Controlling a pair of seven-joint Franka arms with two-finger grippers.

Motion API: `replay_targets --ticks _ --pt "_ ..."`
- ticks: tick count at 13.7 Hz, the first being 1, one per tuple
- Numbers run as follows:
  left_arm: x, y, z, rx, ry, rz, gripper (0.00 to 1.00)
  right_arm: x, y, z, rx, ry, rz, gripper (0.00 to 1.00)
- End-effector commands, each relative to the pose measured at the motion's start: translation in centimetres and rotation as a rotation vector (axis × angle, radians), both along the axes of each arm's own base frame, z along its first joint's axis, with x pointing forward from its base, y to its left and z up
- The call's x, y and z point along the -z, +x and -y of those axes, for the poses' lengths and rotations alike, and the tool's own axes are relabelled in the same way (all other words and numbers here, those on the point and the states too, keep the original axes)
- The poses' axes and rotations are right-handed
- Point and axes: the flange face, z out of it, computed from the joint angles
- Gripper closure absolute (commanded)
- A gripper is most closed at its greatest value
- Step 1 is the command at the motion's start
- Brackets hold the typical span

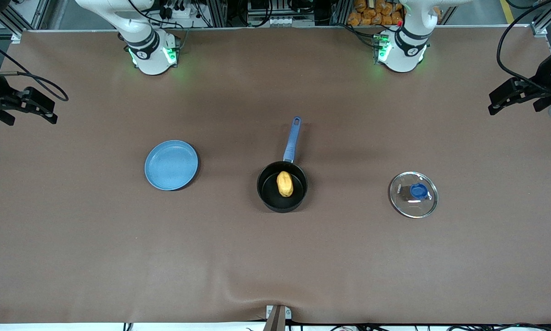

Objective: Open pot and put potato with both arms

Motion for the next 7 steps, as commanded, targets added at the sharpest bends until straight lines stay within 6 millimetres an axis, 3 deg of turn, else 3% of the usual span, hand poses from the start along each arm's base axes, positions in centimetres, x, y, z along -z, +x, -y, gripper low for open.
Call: replay_targets --ticks 1,7 --pt "-0.71 -0.17 -0.26 0.016 -0.005 0.007 0.0 -1.29 -0.49 0.28 -0.003 -0.019 0.02 0.0" --pt "-0.64 -0.54 0.42 0.025 -0.035 -0.016 0.0 -1.2 -0.59 0.59 0.0 -0.025 0.01 0.0"
